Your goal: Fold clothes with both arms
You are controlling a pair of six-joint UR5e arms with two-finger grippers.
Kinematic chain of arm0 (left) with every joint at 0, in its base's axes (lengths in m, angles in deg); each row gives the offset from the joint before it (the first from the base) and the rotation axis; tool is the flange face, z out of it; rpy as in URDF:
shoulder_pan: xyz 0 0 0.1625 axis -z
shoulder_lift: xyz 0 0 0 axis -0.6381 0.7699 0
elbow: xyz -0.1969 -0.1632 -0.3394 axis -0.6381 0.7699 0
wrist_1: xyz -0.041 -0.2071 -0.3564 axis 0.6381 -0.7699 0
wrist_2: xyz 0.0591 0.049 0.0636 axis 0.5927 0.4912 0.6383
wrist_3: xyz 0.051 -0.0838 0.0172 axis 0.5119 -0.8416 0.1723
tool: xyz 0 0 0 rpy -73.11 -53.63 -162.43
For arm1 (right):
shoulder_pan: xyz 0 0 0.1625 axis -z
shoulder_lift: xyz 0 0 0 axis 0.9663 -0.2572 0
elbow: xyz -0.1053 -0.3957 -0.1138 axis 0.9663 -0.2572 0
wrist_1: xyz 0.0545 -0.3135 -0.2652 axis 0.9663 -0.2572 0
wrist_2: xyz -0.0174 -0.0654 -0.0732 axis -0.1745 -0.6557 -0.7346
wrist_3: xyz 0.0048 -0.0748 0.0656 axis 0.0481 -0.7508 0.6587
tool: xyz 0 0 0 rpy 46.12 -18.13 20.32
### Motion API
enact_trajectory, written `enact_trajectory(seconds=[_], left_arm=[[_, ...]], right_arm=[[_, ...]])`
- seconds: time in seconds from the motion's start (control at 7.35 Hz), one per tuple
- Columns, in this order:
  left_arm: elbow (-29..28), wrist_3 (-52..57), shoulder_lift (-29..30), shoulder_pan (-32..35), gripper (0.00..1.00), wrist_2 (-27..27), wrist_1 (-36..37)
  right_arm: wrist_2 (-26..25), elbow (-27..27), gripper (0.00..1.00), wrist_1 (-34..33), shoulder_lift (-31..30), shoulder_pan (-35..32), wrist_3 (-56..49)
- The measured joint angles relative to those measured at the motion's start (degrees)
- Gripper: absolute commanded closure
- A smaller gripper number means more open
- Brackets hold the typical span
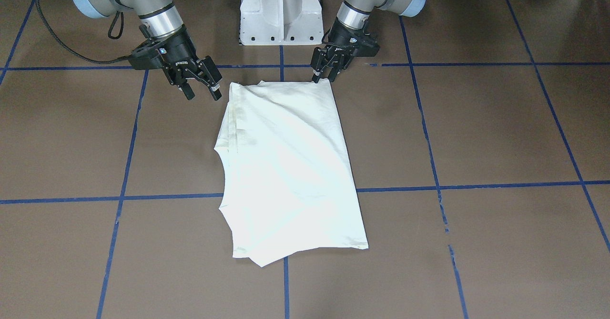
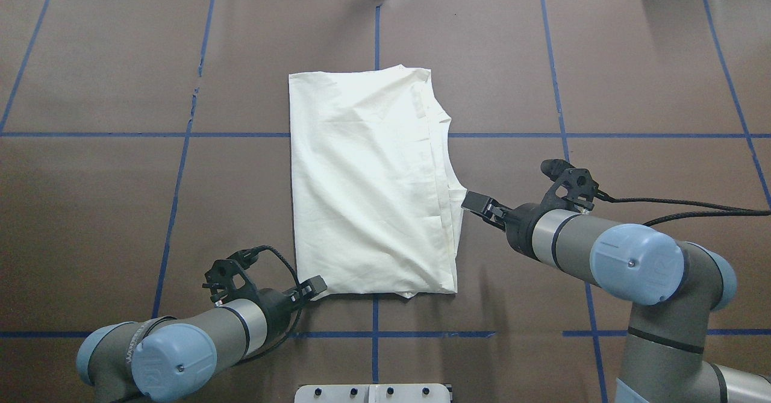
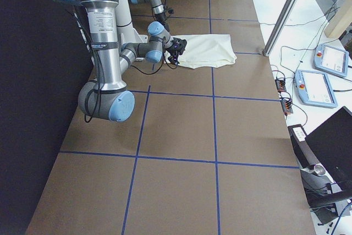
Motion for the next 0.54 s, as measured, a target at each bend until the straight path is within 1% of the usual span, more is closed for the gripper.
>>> enact_trajectory(seconds=[0.54], left_arm=[[-0.08, 0.06, -0.19, 0.07, 0.31, -0.01, 0.0]], right_arm=[[-0.09, 0.04, 0.0, 0.03, 0.07, 0.0, 0.19]])
